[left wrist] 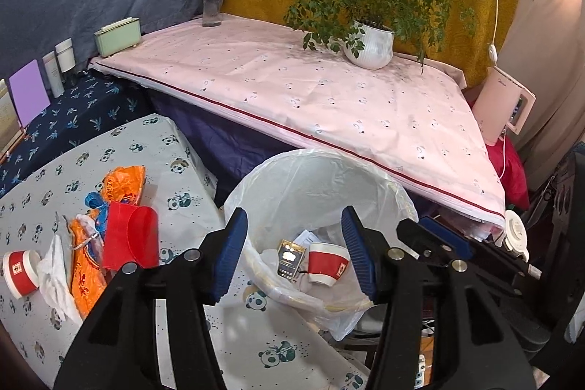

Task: Collect trash
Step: 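Open both grippers over the white bin to drop tissue and cup, then move both grippers back over the table toward the small red cup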

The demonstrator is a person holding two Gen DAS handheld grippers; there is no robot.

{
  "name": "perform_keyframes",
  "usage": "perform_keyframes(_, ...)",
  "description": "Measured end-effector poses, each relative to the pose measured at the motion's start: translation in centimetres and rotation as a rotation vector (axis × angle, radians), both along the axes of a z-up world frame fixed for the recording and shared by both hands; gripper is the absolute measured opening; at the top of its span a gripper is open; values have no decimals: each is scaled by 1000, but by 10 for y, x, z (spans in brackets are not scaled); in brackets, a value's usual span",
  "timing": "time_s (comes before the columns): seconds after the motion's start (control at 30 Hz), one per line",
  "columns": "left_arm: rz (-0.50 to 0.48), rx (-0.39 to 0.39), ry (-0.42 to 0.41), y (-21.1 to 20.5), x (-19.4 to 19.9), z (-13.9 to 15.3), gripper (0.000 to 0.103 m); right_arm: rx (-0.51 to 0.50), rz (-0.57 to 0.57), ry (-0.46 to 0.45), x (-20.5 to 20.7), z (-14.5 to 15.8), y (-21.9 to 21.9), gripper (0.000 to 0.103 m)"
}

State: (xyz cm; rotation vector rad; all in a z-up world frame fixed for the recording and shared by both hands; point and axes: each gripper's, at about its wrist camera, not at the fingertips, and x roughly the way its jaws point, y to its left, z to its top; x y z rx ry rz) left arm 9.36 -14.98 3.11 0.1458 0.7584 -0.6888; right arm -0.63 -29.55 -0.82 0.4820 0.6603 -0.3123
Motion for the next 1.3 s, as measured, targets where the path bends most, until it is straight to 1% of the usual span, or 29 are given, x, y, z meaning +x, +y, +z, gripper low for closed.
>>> perform_keyframes(0.17,16,9,-4,8,-1,-1,52,-8,6,-4,-1,4,5,30)
perform_keyframes(0.23,26,12,-2,11,-1,-1,52,-16,12,-6,-1,7,8,35)
perform_keyframes(0.5,58,16,4,30,-1,-2,52,-31,32,-24,-1,16,22,41)
perform_keyframes(0.57,67,14,4,35,-1,-1,52,-34,38,-27,-1,17,25,41)
perform_keyframes(0.87,113,8,10,61,-1,-2,57,-52,78,-32,4,24,47,42)
perform_keyframes(0.93,129,3,11,69,-1,-2,63,-60,87,-32,5,26,53,43)
perform_keyframes(0.97,138,0,10,74,0,-2,64,-63,93,-32,6,26,57,44)
perform_keyframes(1.3,219,-13,23,119,7,-8,69,-88,149,-28,17,31,87,46)
